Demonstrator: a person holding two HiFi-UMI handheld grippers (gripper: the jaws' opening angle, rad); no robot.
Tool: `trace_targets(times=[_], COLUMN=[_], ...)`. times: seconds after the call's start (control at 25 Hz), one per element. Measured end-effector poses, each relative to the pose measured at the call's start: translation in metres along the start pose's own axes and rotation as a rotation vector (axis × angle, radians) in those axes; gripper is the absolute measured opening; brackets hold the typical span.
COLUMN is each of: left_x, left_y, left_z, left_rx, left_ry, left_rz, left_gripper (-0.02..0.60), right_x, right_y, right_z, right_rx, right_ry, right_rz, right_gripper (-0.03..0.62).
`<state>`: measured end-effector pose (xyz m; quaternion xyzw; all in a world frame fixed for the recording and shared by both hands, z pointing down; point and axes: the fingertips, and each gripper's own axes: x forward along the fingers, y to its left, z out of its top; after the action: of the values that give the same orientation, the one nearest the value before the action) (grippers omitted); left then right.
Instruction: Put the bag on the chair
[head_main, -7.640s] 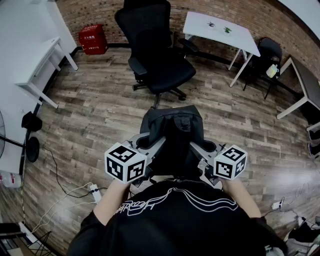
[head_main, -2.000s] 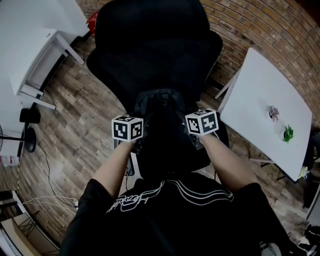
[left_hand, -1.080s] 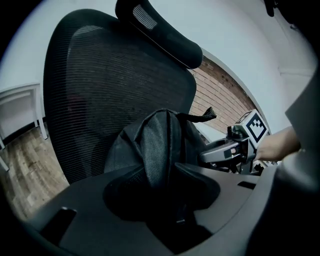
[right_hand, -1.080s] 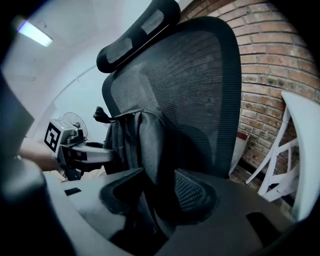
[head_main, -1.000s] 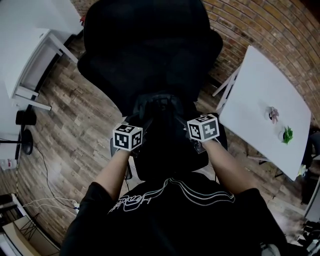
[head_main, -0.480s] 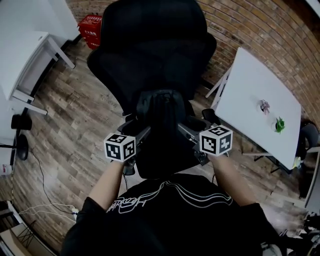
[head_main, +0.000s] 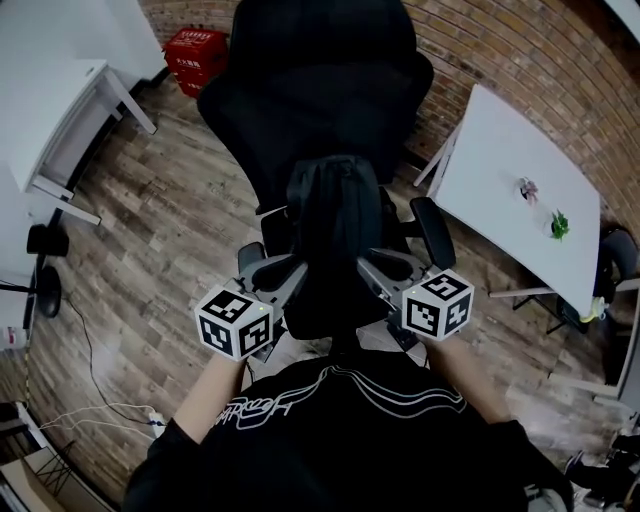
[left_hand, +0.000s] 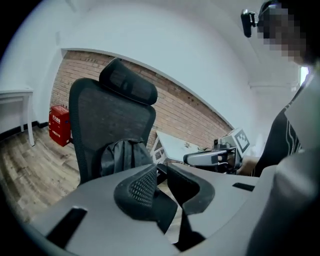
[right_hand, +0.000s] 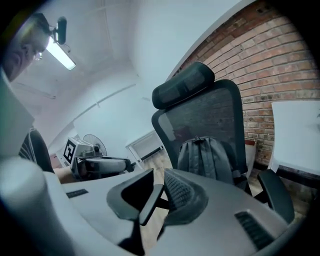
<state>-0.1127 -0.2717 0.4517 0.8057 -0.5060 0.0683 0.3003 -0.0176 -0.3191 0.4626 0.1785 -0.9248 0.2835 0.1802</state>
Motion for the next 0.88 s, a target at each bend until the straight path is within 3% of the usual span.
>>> trace_targets(times=[0.08, 0.32, 0.52, 0.88], left_x=[-0.015, -0.060, -0.084, -0.120], left_y=[-0.013, -0.045, -0.059, -0.076], left_z=[0.003, 0.008, 0.005, -0.011], left_rx=[0.008, 0.021, 0.079, 0.125], left_ry=[-0.012, -0.092, -0.106, -0.124], left_rz=[-0.019, -0.137, -0.126, -0.129], left_gripper=[0.063, 0.051, 0.049, 0.049], right_x=[-0.009, -0.029, -0.046, -0.051], right_y=[0.018, 0.079, 0.114, 0.159], right_z=[0.003, 0.009, 0.003, -0.031], right_rx=[-0.008, -0.068, -0.063, -0.104], right_ry=[-0.041, -0.156, -0.210, -0.205], right_rz=[0.015, 0.110, 0.182, 0.216], right_gripper=[0.003, -0.005, -0.005, -0.005])
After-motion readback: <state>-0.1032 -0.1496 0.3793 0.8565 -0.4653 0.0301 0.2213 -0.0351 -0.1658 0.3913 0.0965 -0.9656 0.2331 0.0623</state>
